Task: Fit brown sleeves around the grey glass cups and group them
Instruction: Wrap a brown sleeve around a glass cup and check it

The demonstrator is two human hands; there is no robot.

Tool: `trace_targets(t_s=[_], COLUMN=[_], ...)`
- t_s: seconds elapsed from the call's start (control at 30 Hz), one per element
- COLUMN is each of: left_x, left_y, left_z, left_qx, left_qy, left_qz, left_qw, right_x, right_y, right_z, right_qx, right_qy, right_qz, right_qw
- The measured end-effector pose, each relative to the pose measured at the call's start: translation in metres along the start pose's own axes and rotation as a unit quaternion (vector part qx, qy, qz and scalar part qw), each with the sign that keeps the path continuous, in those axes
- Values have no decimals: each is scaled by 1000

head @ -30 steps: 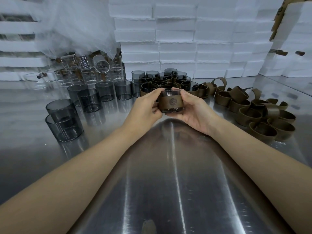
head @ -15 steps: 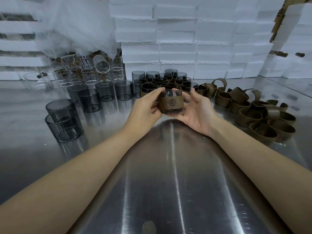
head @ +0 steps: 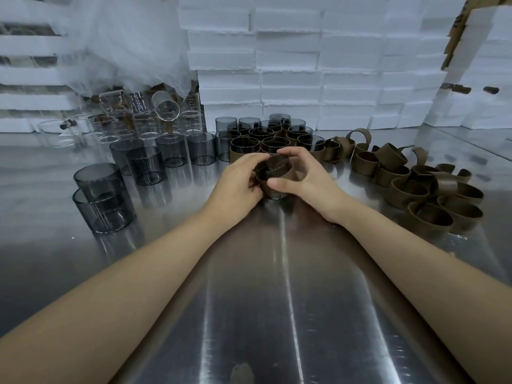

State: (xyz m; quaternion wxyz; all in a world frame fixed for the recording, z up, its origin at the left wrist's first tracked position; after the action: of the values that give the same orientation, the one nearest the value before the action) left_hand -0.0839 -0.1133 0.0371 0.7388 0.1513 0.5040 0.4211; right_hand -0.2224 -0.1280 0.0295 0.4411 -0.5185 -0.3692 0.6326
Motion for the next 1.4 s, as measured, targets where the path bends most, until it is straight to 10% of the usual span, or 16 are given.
trace_targets(t_s=[0.73, 1.13, 1.4], left_x=[2, -4, 7], left_y=[-7, -33, -68], left_z=[-6, 54, 93], left_qx=[-156, -641, -616], left_qy=[-57, 9, 21], left_qz=[26, 152, 282], left_qw=[986, 752, 736], right_x=[-2, 5, 5], right_y=[-10, -5, -3], right_z=[15, -11, -13], right_qx=[213, 261, 333], right_qy=[115, -46, -76], right_qz=[114, 129, 136], right_qw=[964, 956, 930])
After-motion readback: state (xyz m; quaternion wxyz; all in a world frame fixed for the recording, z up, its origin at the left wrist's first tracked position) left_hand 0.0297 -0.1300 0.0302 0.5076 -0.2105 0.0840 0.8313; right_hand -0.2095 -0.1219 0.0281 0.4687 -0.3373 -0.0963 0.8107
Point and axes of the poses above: each hand's wrist, its own x-axis away from the middle knuckle, its own z-axis out of the back of the hand, y = z × x, the point moved 7 cm from there along -x, towards the middle knuckle, and after that the axes turned 8 degrees about y, right-handed, at the moved point
